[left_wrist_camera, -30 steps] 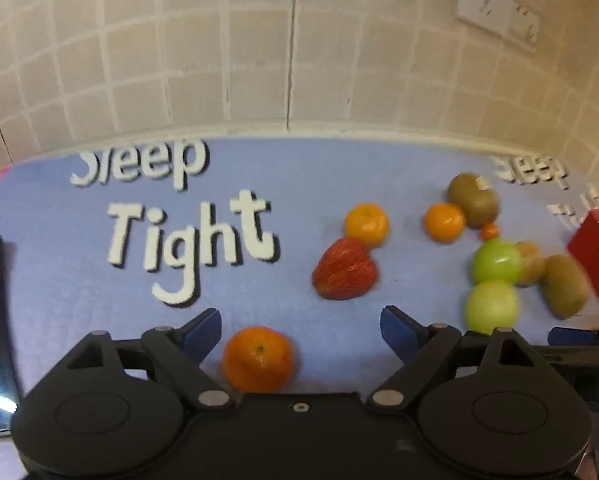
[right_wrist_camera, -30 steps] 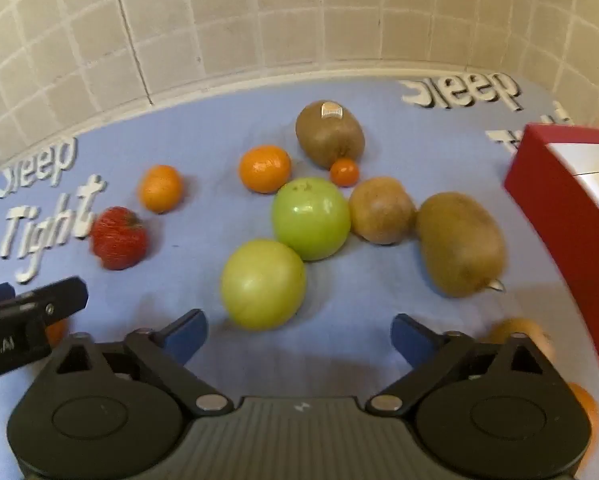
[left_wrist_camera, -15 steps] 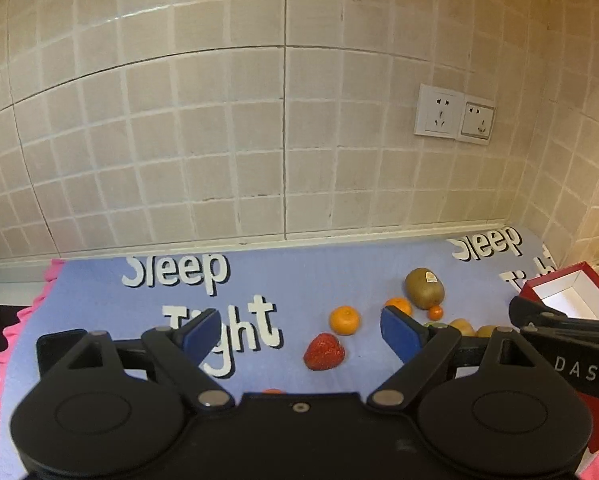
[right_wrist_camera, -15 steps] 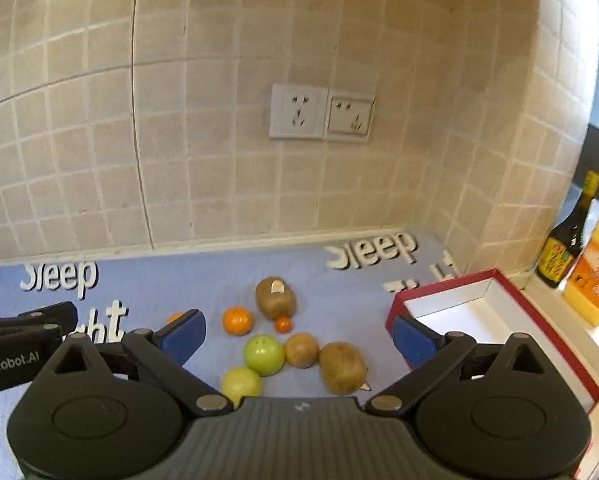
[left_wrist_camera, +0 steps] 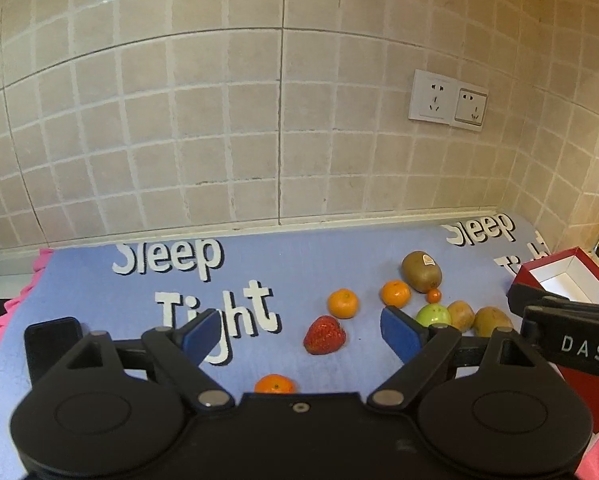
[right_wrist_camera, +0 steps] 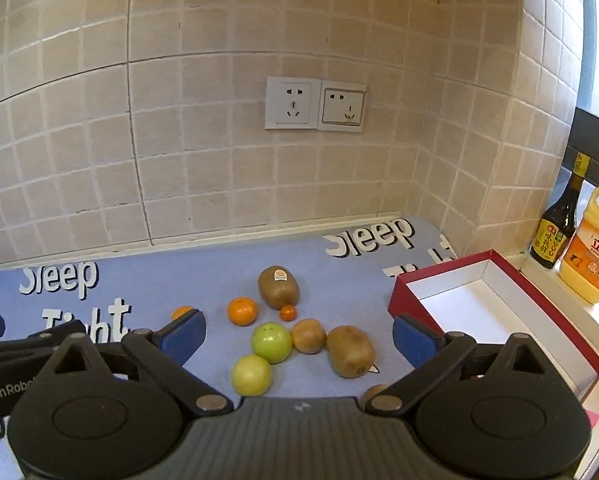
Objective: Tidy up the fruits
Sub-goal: 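Move both tools over the fruit toward the strawberry and mandarin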
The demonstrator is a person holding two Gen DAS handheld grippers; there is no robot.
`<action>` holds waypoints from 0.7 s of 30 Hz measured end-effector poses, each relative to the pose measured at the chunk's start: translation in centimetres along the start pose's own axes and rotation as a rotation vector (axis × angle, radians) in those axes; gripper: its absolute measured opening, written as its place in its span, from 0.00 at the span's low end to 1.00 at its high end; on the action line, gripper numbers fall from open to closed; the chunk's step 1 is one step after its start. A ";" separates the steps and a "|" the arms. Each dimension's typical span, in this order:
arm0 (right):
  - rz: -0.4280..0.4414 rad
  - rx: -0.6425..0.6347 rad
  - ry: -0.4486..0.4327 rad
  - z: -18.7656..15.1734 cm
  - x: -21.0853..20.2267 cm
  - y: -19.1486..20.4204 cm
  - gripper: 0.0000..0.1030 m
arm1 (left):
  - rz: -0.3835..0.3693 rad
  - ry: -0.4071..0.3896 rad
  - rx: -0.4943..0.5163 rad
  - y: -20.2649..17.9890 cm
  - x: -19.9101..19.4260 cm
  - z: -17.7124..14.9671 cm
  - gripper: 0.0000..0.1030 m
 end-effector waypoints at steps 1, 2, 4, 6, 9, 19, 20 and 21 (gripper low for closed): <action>0.001 0.005 0.004 0.1 0.2 -0.1 0.98 | -0.004 0.005 -0.002 -0.1 0.2 0.0 1.00; 0.001 0.008 0.007 0.1 0.3 -0.1 0.98 | -0.010 0.012 -0.004 0.0 0.4 0.0 1.00; 0.004 0.004 0.017 0.0 0.6 0.2 0.98 | -0.017 0.019 -0.009 0.1 0.6 -0.1 1.00; 0.007 -0.002 0.025 -0.1 0.9 0.5 0.98 | -0.016 0.023 -0.006 0.2 0.8 -0.2 1.00; 0.017 -0.007 0.041 -0.2 1.4 1.0 0.98 | 0.000 0.024 0.007 0.4 1.0 -0.3 1.00; 0.040 -0.023 0.057 -0.4 2.4 1.8 0.98 | -0.010 0.050 0.004 1.7 2.4 -0.6 1.00; 0.039 -0.022 0.058 -0.3 2.5 1.8 0.98 | -0.014 0.053 0.001 1.7 2.6 -0.5 1.00; 0.038 -0.022 0.058 -0.3 2.6 1.9 0.98 | -0.014 0.055 0.000 1.7 2.7 -0.5 1.00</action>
Point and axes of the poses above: each gripper's, at about its wrist camera, not at the fingertips, and x roughly the way its jaws point, y to its left, z to its top, the point moved 1 cm from there along x, roughly the way its jaws point, and after that the axes turned 3 degrees about -y, right-handed, at the moved point
